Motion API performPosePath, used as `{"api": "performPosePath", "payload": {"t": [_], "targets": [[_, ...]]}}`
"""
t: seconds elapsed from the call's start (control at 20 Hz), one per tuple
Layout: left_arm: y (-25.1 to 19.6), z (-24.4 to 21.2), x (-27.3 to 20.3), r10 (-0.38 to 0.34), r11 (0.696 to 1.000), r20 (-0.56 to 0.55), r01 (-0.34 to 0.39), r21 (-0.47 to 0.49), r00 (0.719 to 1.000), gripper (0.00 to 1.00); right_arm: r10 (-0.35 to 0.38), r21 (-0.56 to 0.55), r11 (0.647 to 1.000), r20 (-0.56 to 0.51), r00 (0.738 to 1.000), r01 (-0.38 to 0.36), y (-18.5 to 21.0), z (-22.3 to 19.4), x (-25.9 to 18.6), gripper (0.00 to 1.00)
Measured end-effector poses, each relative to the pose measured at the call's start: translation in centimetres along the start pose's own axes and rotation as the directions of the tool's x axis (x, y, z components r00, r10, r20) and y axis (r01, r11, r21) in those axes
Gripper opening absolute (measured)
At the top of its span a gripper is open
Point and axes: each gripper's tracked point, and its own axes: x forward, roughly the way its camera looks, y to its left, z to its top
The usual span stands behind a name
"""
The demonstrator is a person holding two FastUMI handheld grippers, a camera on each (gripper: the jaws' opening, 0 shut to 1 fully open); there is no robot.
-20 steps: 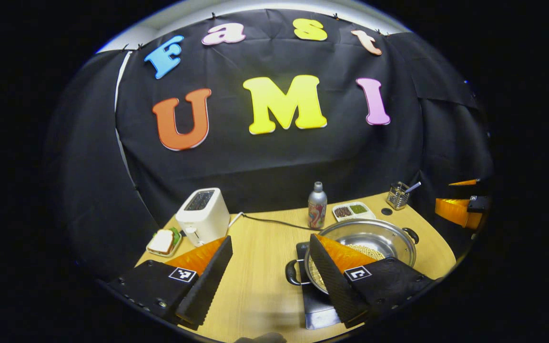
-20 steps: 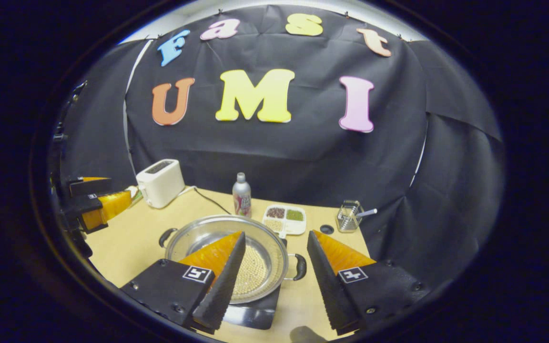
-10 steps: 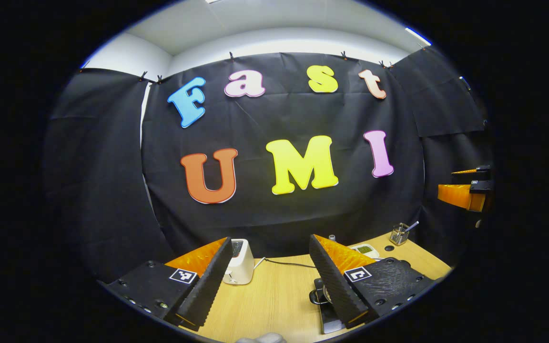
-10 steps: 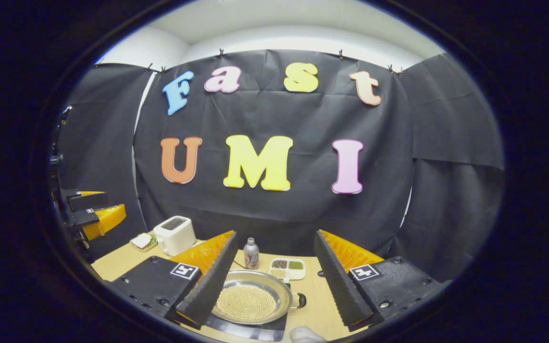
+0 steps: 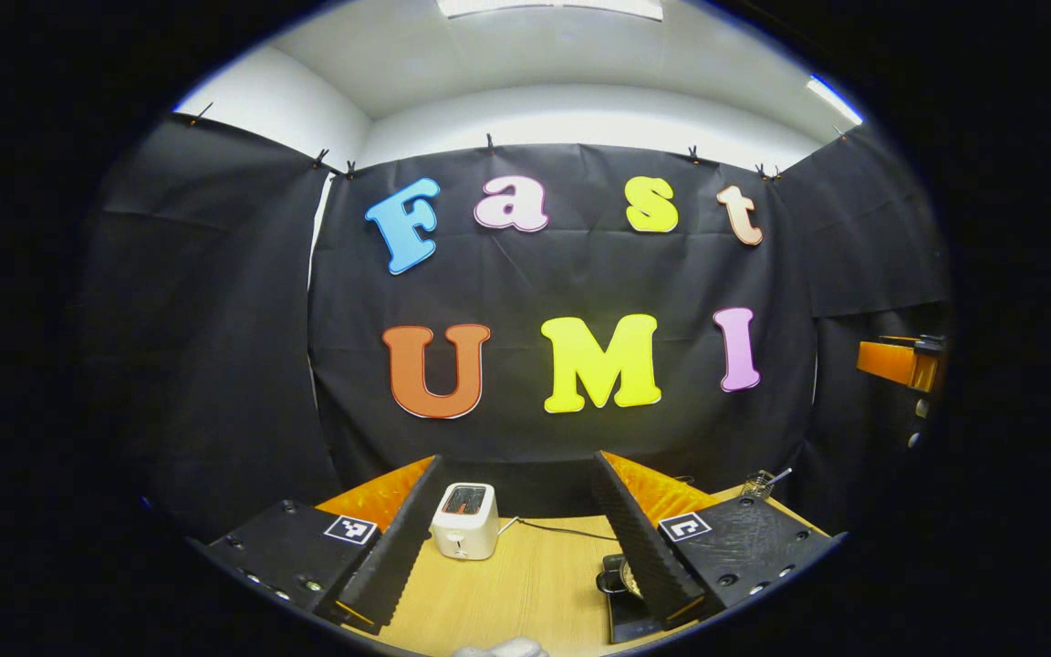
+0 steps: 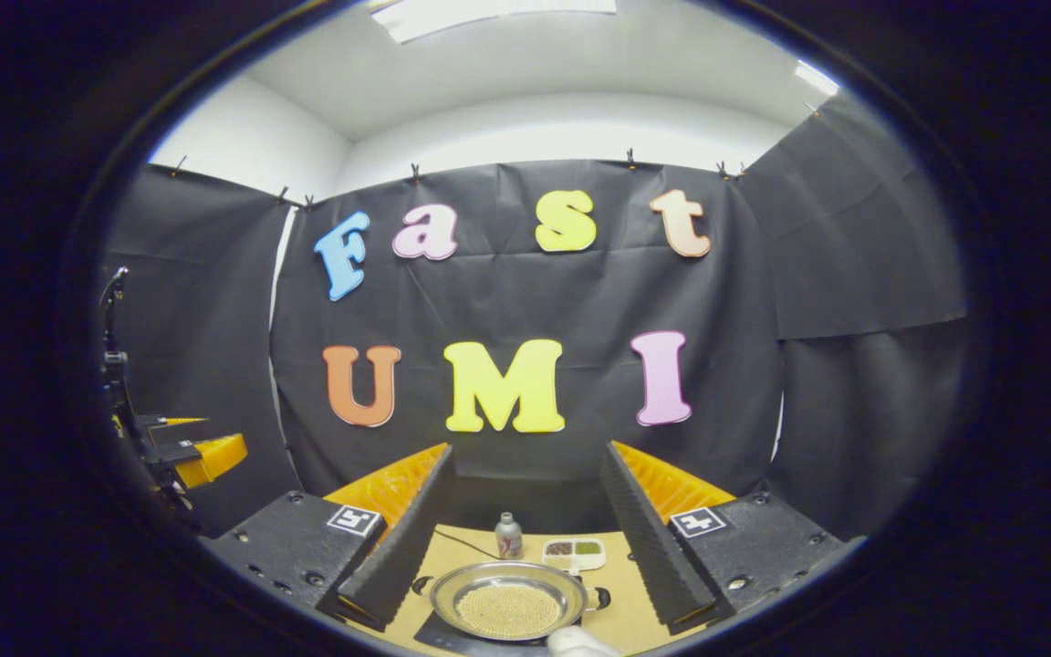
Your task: First push the handle of the pot to place it horizontally, then grasp the pot with both hands and set it on the induction cooktop.
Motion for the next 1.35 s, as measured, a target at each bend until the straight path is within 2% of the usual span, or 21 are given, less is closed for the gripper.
{"api": "performPosePath", "payload": {"t": [0.3,0.8,1.3,1.35], "targets": [[0.1,0.7,-1.2,0.011,1.0,0.026,-0.011,0.014,1.0,0.96,-0.047,0.028,0.998,-0.018,0.999,0.047,-1.4,-1.1,-1.6,1.0],[-2.5,-0.9,-1.2,-0.044,0.999,0.003,0.044,0.019,0.999,0.96,-0.127,-0.007,0.992,-0.068,0.99,0.127,-4.3,-3.2,-2.4,1.0],[-2.7,-2.3,-0.7,-0.071,0.997,-0.024,0.071,-0.019,0.997,0.96,-0.136,-0.064,0.989,-0.08,0.988,0.131,-3.1,-3.6,-2.9,1.0],[-2.7,-2.4,-0.6,-0.077,0.997,-0.025,0.077,-0.021,0.997,0.89,-0.136,-0.064,0.989,-0.083,0.987,0.131,-2.9,-3.7,-3.0,1.0]]}}
